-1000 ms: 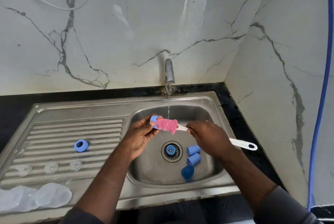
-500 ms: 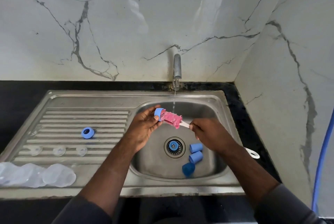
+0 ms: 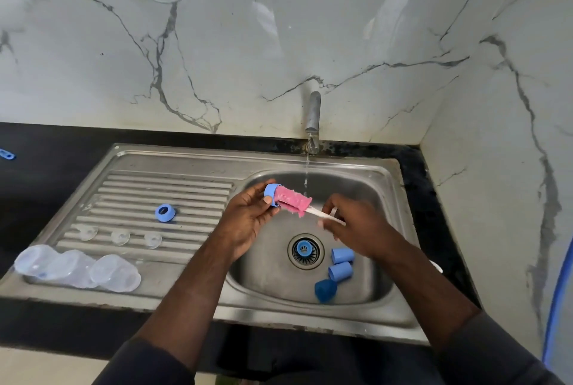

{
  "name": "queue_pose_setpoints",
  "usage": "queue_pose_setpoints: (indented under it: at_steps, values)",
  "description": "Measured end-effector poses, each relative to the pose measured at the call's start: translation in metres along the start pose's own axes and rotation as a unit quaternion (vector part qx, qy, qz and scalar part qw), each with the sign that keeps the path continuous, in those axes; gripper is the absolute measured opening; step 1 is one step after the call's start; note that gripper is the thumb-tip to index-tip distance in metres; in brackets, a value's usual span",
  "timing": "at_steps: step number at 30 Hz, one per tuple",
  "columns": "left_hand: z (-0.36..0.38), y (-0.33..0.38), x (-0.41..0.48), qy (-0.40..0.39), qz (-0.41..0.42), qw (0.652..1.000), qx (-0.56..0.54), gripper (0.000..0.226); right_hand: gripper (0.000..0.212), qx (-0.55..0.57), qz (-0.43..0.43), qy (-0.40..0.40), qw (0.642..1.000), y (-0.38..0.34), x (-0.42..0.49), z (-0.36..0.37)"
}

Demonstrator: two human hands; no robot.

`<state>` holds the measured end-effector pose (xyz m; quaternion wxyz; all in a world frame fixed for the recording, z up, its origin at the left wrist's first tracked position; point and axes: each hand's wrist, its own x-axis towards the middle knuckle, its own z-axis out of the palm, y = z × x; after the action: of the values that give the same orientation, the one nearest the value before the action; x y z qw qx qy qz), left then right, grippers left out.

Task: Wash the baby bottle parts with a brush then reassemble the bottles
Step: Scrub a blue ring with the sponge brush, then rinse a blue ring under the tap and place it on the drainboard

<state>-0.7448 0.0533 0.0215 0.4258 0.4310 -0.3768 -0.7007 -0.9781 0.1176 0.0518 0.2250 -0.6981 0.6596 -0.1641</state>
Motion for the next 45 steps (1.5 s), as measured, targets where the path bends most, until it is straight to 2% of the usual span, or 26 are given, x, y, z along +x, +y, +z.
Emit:
queue_pose_setpoints:
  at_steps: [3,5,8,10,13,14,16,19,21,24,29,33,37,41,45]
  values:
    - [0.004,0.001,-0.006,0.005,0.005,1.000,-0.006,0.038,0.019,-0.004,-0.017,0.024,1.000,0.003,-0.003,-0.001]
    - [0.007,0.001,-0.009,0.009,0.008,1.000,-0.010,0.038,0.012,-0.041,-0.031,0.042,0.998,0.004,-0.004,-0.004]
    - [0.015,-0.001,-0.012,0.020,0.016,1.000,-0.011,0.039,0.019,-0.104,-0.036,0.037,0.993,0.007,-0.003,-0.009]
    - [0.019,-0.002,-0.013,0.025,0.021,0.999,-0.015,0.039,0.022,-0.078,-0.031,0.016,0.996,0.010,-0.002,-0.010]
    - [0.026,0.000,-0.014,0.032,0.030,0.999,-0.011,0.034,0.013,-0.002,-0.030,0.010,1.000,0.012,-0.001,-0.009]
    - [0.027,0.001,-0.015,0.031,0.034,0.999,-0.010,0.033,0.018,0.003,-0.030,0.011,0.999,0.011,-0.002,-0.010]
    - [0.028,0.004,-0.018,0.030,0.039,0.999,-0.012,0.031,0.021,-0.011,-0.050,0.020,0.998,0.012,-0.002,-0.011]
    - [0.026,0.005,-0.023,0.029,0.042,0.999,-0.019,0.032,0.010,-0.068,-0.090,0.035,0.993,0.012,0.000,-0.012]
    - [0.024,0.005,-0.025,0.031,0.043,0.998,-0.024,0.033,0.017,-0.078,-0.089,0.016,0.993,0.011,0.004,-0.012]
    - [0.019,0.003,-0.026,0.043,0.043,0.997,-0.048,0.035,0.028,-0.006,-0.064,-0.039,0.997,0.008,0.008,-0.010]
    - [0.016,0.005,-0.027,0.042,0.040,0.997,-0.059,0.036,0.017,0.209,-0.017,-0.067,0.976,-0.001,0.001,-0.003]
    - [0.010,0.006,-0.024,0.052,0.029,0.997,-0.057,0.031,0.023,0.202,-0.011,-0.076,0.976,0.004,0.003,-0.001]
    - [-0.003,0.006,-0.015,0.103,0.013,0.987,-0.120,0.031,0.023,0.243,0.033,-0.029,0.969,0.021,-0.001,0.004]
    - [-0.006,-0.003,-0.013,0.080,-0.023,0.988,-0.129,0.036,0.014,0.284,0.108,0.052,0.951,0.045,-0.013,0.014]
    - [0.009,-0.030,-0.003,0.043,-0.097,0.985,-0.133,0.031,0.014,0.148,0.240,0.169,0.944,0.090,-0.029,0.030]
